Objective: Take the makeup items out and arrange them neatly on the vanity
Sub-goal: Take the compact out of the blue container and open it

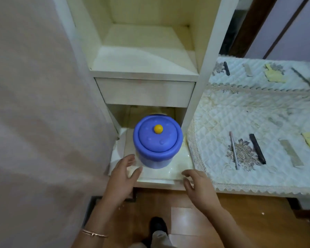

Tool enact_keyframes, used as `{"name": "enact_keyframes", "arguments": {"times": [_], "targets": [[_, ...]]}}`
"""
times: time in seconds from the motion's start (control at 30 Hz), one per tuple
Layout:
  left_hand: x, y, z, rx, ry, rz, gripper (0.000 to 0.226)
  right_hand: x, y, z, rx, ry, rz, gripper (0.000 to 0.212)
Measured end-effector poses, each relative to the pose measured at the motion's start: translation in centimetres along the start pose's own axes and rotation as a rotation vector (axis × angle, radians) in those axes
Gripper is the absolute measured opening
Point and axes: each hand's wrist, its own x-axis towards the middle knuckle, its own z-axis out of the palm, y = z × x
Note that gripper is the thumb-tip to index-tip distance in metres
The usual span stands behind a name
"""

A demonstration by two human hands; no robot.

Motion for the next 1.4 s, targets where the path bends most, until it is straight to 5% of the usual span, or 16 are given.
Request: {"name": "enact_keyframes", "arguments": {"times": [0.3,0.47,0.63,0.83,1.03,1.3,1.4], "targets": [[3.3,5.1,-1.7,0.056,0.028,0.205,0.084,5.4,-6.5,-5.5,0.233,0.258,-0.165,0.015],[4.6,5.1,-2.4,0.166,-0.111,0.228,0.089,8.8,-10.0,-5.0,0.128,0.178,-0.199,0.033],[5.5,4.4,-2.7,0.161,-0.143,0.292,0.091,9.2,-10.7,-4.2,0.124,0.207,-0.178,0.014],[7.2,5.6,-2.8,0.167,-0.148,0.384,0.065,8.0,-9.4,-7.7,0.604,0.337,0.071,0.009],[10.1,9.5,-0.9,0.663,-0.504,0.467,0.054,6.5,-8.1,-9.0,0.635,0.361,0.156,0.005],[12.1,13.2,0.2,0.918,-0.874,0.247,0.056,4.9,-7.0,-9.4,0.685,0.369,0.188,0.005],[12.3,14.1,0.3,0.95,-0.883,0.277,0.052,4.5,-6.6,-9.6,0.69,0.37,0.186,0.006]]}}
